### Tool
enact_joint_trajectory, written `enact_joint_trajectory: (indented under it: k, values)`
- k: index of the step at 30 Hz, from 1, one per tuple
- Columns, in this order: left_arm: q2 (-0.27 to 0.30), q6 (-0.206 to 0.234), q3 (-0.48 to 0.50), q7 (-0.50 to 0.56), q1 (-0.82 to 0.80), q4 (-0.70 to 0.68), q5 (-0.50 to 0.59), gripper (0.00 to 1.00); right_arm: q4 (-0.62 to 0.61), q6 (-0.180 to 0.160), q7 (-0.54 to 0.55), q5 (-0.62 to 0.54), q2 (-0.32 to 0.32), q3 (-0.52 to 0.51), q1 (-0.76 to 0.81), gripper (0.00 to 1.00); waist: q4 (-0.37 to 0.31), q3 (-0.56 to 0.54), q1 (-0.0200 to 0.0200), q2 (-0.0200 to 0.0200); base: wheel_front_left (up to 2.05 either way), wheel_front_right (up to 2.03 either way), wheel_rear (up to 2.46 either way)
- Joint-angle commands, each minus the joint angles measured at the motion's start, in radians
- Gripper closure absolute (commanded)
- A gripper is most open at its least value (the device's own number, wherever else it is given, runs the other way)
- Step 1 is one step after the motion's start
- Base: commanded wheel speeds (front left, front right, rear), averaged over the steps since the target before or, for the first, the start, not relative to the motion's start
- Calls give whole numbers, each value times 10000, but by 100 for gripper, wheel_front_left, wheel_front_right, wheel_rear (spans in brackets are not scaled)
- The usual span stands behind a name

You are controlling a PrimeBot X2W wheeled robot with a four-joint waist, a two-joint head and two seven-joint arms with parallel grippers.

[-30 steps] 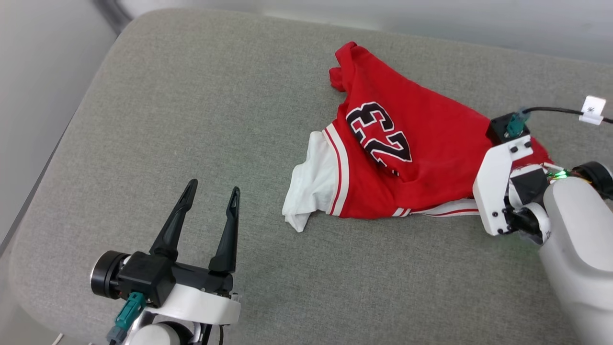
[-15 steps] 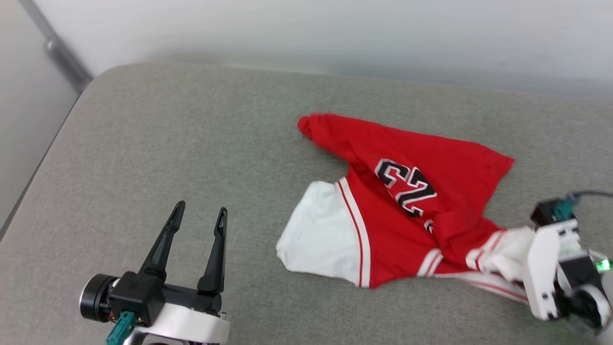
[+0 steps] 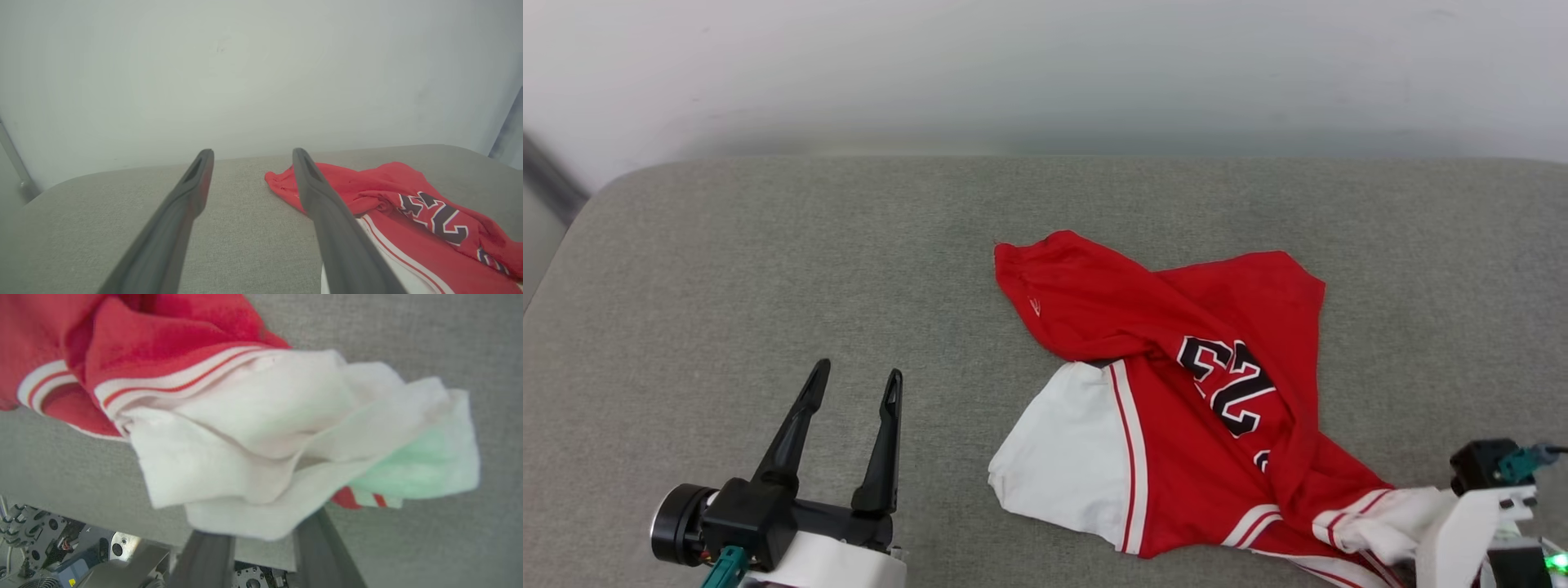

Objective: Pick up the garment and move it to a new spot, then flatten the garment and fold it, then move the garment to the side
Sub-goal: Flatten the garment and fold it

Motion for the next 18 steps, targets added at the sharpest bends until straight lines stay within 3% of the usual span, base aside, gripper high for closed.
enact_joint_trajectory:
  k: [1,10,18]
  values:
    - [4,-10,3,-22,-118,-6,50,0,-153,-3,-343,-93,237,-40,-290,0,-116,19,0,0,0,0,0]
    - [53,-16,110,-22,-136,-139,-71,0,-865,-3,-3415,-260,361,-175,-1242,0,-624,-64,0,0,0,0,0]
    - [99,-18,40,-22,-65,-245,-138,0,-891,-1,-5816,-485,1098,-813,-1133,0,-966,-55,0,0,0,0,0]
